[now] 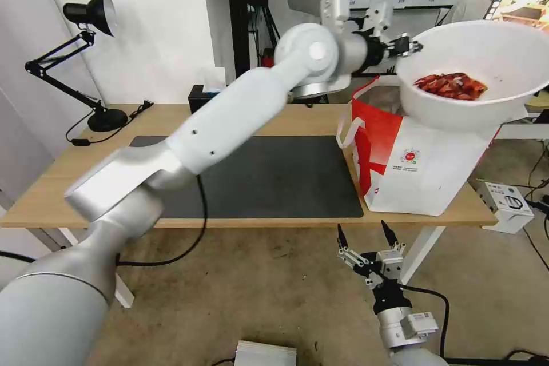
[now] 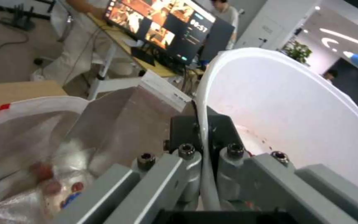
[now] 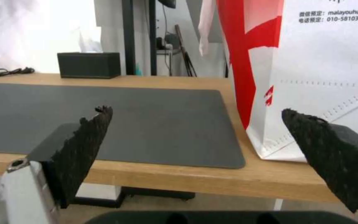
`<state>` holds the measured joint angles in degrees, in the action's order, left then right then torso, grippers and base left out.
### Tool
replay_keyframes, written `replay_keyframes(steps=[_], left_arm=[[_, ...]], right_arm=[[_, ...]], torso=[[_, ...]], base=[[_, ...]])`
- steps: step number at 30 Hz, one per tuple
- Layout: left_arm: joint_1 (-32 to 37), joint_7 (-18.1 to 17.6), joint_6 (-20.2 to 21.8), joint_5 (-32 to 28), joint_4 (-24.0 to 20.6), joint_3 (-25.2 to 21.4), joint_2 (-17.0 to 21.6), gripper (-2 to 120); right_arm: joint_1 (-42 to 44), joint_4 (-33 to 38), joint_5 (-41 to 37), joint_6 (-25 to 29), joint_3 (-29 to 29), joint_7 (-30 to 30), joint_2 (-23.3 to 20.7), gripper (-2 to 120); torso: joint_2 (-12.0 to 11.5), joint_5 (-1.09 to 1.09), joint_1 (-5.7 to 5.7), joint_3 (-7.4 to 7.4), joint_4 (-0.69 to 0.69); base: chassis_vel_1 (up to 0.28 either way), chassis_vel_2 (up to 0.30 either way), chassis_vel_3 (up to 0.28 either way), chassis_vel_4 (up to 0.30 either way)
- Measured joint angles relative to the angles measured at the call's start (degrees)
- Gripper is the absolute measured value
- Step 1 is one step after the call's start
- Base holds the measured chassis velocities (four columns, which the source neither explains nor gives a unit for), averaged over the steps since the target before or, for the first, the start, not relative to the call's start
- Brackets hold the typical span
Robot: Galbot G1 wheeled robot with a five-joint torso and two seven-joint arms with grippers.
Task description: Pick up the trash from the table and place it into the takeout bag.
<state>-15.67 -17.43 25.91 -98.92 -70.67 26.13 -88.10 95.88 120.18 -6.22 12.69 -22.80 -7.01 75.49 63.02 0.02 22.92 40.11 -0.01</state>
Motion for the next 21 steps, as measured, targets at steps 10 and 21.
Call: replay_keyframes(steps=[10,21], left_arm=[[-1.7,-3.5,-5.0,2.3,5.4,0.9,-3.7,0],[-2.7,-12.3,-11.9,1.7,6.3,5.7,-3.6,0]], right_arm=[[0.0,0.0,0.0,0.0,0.0,0.0,0.0,100],[0.0,0.0,0.0,0.0,0.0,0.0,0.0,100]], torso=[[0.0,-0.02,-0.01,0.0,0.01],[0.0,-0.02,0.0,0.0,0.01]], base=[[0.0,0.0,0.0,0.0],[0.0,0.0,0.0,0.0]])
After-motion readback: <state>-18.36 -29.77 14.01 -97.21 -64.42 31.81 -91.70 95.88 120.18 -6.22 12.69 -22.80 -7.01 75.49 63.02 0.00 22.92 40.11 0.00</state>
